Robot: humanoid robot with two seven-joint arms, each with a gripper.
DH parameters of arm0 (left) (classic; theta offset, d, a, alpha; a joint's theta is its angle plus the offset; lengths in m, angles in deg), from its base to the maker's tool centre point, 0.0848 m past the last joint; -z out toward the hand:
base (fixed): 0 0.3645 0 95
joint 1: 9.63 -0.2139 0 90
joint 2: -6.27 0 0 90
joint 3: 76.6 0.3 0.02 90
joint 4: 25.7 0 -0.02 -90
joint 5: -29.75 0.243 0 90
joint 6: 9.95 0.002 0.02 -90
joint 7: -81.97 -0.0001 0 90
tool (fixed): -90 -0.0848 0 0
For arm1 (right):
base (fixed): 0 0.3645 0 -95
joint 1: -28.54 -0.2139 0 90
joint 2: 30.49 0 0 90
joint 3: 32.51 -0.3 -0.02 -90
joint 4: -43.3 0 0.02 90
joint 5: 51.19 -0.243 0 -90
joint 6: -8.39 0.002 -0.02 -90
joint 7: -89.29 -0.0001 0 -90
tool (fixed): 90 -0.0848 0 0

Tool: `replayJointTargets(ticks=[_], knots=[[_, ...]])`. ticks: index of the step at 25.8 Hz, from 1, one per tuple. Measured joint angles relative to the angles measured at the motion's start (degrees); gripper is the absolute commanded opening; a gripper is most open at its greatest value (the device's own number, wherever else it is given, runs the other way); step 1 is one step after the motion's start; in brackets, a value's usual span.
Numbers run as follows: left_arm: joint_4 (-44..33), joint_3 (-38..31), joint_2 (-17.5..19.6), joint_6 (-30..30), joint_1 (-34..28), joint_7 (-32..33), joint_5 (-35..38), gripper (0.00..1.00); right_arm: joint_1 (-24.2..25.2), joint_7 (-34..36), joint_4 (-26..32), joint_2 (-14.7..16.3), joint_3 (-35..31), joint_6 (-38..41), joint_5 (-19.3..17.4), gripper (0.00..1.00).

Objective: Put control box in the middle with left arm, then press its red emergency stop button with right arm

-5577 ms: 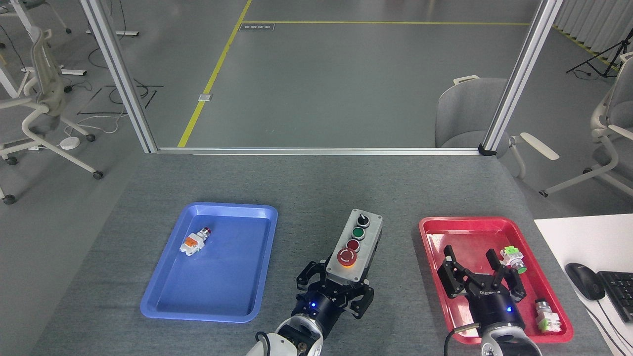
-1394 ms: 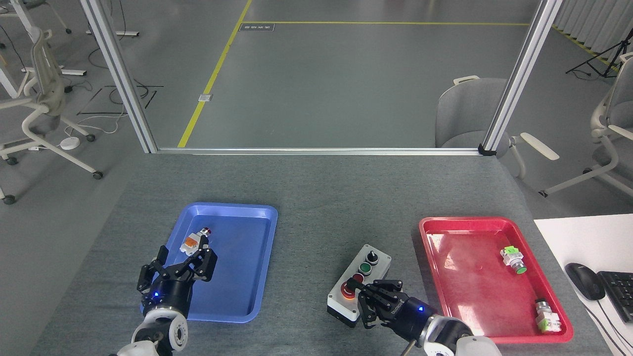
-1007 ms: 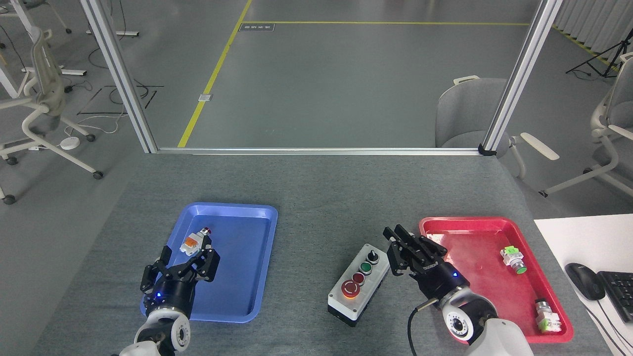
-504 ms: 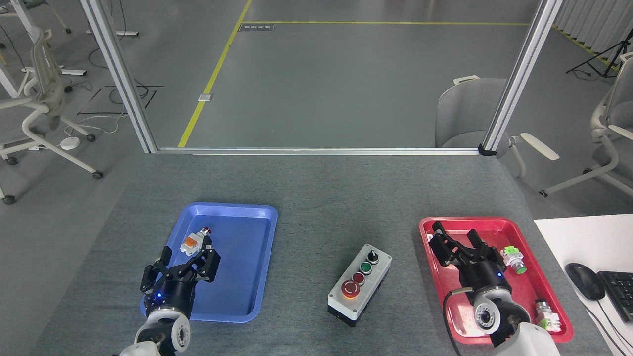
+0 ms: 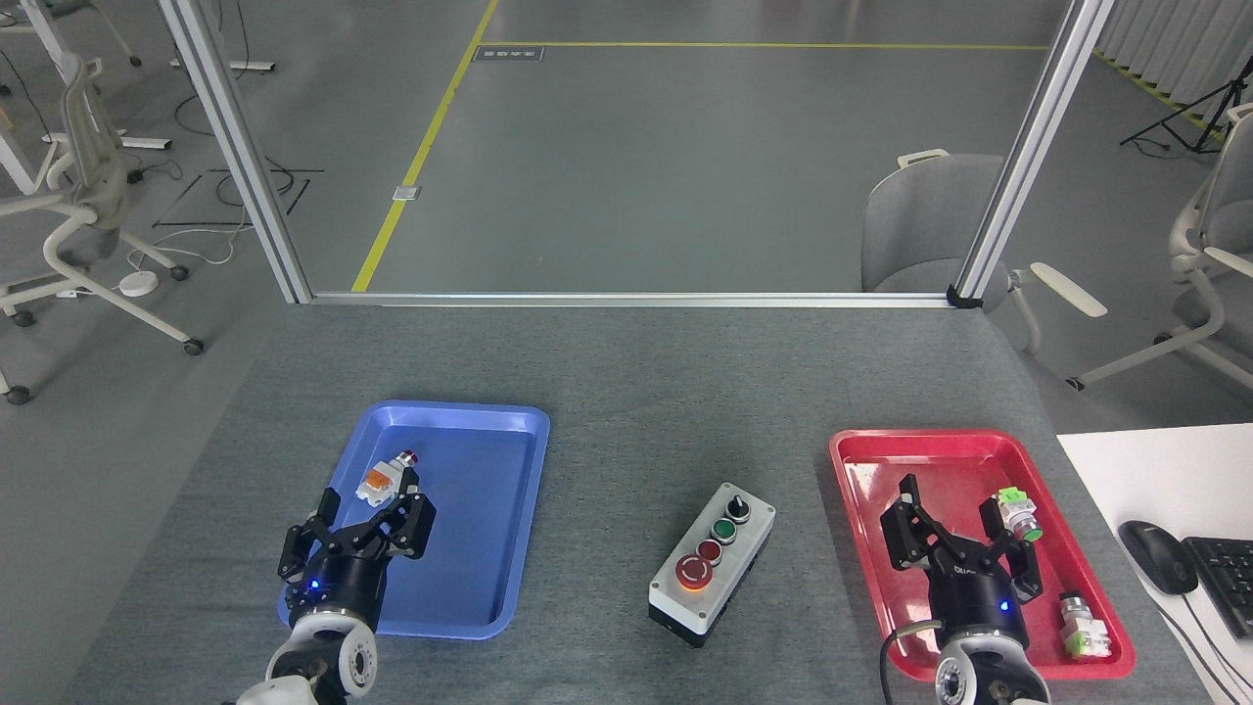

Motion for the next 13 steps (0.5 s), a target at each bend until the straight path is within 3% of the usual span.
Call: replayJointTargets(ticks=[13], knots=[[0.0,0.0,0.0,0.0,0.0,0.0,0.0,0.99,0.2,0.9,0.1,0.6,0.0,3.4,0.6,0.99]])
